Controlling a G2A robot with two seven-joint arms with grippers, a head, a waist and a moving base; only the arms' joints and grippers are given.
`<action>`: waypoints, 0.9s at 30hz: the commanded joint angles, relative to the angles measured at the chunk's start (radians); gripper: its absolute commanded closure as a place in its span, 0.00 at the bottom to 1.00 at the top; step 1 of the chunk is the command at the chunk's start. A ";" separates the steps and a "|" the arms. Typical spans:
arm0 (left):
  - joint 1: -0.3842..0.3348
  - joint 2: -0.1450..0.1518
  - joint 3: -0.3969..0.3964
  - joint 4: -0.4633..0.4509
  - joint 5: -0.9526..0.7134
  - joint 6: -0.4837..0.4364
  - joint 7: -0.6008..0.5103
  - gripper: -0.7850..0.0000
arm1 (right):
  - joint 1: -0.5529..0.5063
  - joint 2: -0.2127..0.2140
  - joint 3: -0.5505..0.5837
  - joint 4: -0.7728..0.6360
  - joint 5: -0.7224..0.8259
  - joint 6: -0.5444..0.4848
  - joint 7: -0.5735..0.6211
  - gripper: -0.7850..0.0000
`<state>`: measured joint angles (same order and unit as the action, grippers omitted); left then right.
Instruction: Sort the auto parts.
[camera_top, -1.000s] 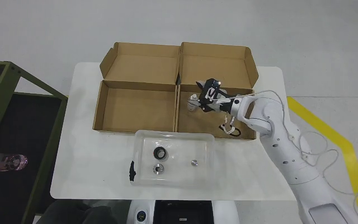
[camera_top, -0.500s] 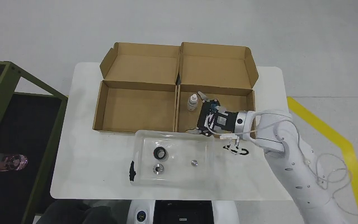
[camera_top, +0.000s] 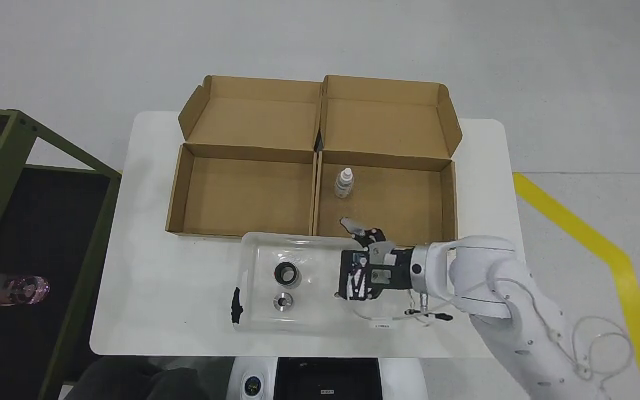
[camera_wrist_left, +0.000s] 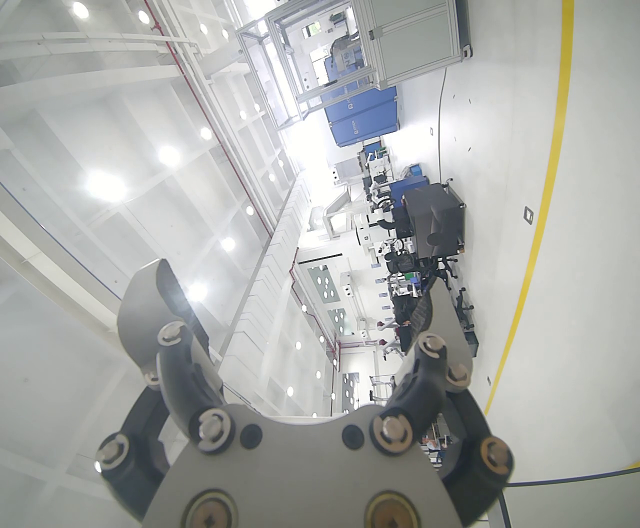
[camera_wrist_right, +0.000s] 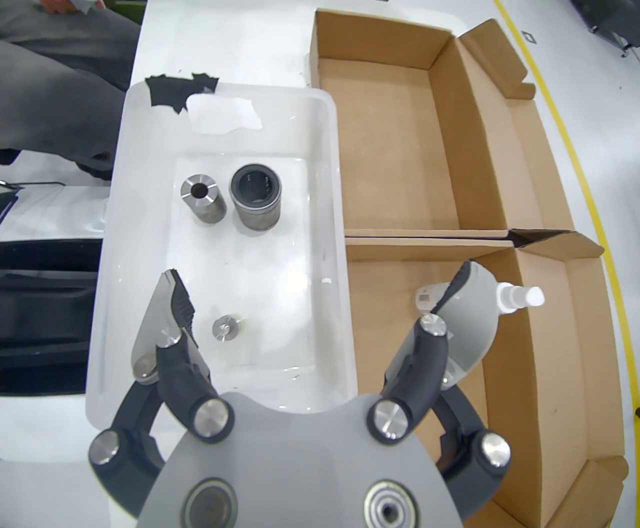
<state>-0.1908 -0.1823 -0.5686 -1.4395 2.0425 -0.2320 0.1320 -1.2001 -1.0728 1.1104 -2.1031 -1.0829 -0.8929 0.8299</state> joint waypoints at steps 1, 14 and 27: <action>0.000 0.000 0.000 0.000 0.000 0.000 0.000 0.00 | -0.003 0.003 -0.010 -0.011 0.001 -0.005 0.042 0.00; 0.000 0.000 0.000 0.000 0.000 0.000 0.000 0.00 | 0.045 0.036 -0.179 -0.004 -0.026 0.050 0.147 0.00; 0.000 0.000 0.000 0.000 0.000 0.000 0.000 0.00 | 0.096 0.066 -0.279 0.027 -0.042 0.105 0.202 0.04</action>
<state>-0.1908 -0.1823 -0.5686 -1.4395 2.0425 -0.2320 0.1320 -1.1056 -1.0079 0.8356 -2.0778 -1.1255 -0.7884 1.0317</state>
